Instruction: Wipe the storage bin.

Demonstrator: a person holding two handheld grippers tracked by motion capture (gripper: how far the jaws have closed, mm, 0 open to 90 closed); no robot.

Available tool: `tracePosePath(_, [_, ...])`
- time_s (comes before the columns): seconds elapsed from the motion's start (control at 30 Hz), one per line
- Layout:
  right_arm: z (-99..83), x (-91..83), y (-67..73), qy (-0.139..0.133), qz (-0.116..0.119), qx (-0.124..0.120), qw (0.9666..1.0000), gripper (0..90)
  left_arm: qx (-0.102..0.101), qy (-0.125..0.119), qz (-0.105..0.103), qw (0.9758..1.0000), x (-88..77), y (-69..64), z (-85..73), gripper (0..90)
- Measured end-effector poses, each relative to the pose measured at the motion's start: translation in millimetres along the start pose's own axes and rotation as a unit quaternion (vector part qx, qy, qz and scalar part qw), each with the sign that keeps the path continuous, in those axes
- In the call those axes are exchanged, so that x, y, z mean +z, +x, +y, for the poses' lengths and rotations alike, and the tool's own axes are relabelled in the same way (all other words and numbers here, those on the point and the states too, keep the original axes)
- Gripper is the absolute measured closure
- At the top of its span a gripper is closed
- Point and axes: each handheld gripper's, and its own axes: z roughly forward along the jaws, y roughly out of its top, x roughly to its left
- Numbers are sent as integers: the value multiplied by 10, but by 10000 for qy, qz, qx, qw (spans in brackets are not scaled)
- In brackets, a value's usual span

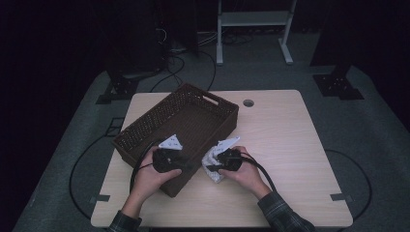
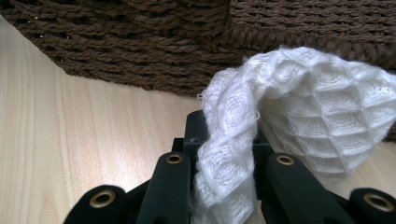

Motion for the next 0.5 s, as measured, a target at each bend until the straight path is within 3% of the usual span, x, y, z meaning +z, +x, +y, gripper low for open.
tracePosePath(0.3, [44, -14, 83, -33, 81, -147, 9999, 766, -1, -1, -2, 10000, 0, 0, 0, 671])
tracePosePath(0.5, [115, -143, 118, -214, 72, -158, 9996, 766, -8, 2, -8, 10000, -1, 0, 0, 671])
